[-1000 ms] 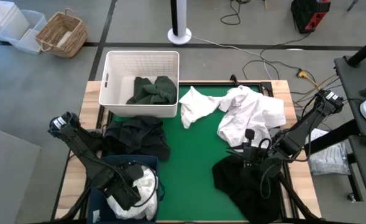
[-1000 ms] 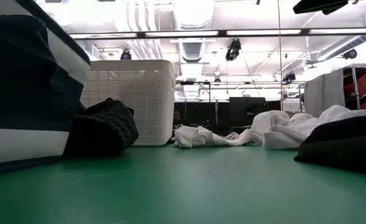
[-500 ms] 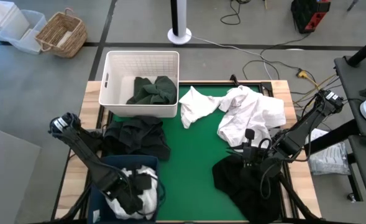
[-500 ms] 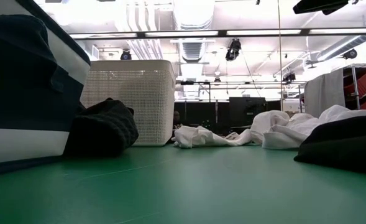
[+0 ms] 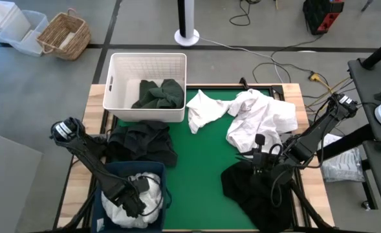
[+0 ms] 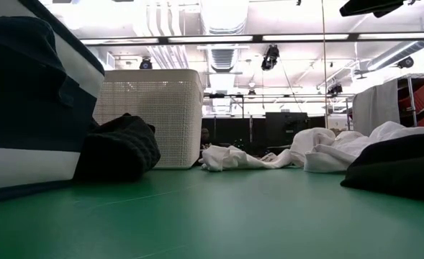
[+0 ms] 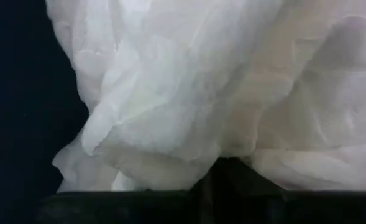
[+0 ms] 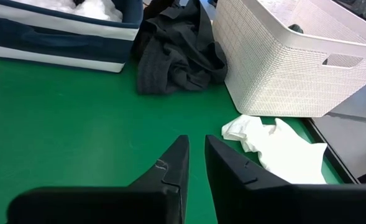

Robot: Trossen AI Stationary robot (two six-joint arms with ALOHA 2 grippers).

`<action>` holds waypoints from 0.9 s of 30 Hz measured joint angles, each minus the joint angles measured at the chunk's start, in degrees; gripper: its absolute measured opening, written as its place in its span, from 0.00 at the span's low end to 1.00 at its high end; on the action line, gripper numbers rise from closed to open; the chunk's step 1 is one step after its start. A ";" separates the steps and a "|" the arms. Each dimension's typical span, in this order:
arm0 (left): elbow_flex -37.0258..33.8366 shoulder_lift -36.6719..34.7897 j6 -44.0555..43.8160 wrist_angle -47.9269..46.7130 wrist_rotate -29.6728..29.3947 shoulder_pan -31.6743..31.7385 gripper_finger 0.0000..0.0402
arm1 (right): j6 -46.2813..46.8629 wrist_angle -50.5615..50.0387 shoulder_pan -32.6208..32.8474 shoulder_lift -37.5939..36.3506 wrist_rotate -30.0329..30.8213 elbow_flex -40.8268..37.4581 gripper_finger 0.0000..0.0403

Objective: Sort clothes
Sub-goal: Put the white dress into the blue bin

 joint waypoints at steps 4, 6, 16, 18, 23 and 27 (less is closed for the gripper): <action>0.97 0.00 -1.24 -0.82 -2.43 -0.04 0.01 | 0.17 0.00 0.01 0.00 -0.01 -0.02 0.12; 2.24 0.00 -1.68 -1.48 -2.65 -0.04 0.01 | 0.15 0.00 0.00 0.00 0.00 -0.04 0.12; 11.30 0.00 -5.60 -8.36 -6.59 -0.02 0.07 | 0.81 0.02 0.00 0.00 0.01 -0.04 0.14; 12.26 0.00 -5.74 -9.01 -6.51 -0.07 0.11 | 0.80 0.01 0.00 0.01 0.01 -0.04 0.15; 14.29 0.00 -5.55 -11.31 -6.49 -0.22 0.24 | 0.79 0.02 0.00 0.00 0.01 -0.04 0.20; 16.00 0.02 -5.54 -13.95 -6.49 -0.47 0.32 | 0.76 0.02 0.00 0.00 0.01 -0.04 0.24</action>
